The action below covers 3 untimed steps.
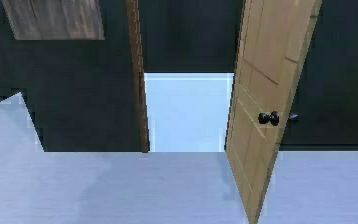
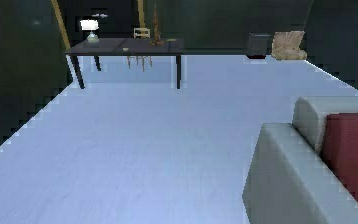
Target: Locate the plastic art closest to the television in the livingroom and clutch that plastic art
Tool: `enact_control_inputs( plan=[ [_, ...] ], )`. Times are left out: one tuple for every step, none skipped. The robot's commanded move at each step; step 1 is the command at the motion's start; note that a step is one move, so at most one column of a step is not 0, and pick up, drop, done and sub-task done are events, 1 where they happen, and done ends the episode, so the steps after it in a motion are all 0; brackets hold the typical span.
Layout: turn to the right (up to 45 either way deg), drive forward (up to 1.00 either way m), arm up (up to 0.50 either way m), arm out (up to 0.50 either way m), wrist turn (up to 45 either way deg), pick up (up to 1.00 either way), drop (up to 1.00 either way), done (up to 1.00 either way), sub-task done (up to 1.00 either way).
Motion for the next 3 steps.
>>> enact_control_inputs(
  plan=[
    [0.0,0.05,0.0,0.0,0.0,0.0,0.0,0.0,0.0],
    [-45.0,0.0,0.0,0.0,0.0,0.0,0.0,0.0,0.0],
    [-27.0,0.0,0.0,0.0,0.0,0.0,0.0,0.0,0.0]
  ],
)
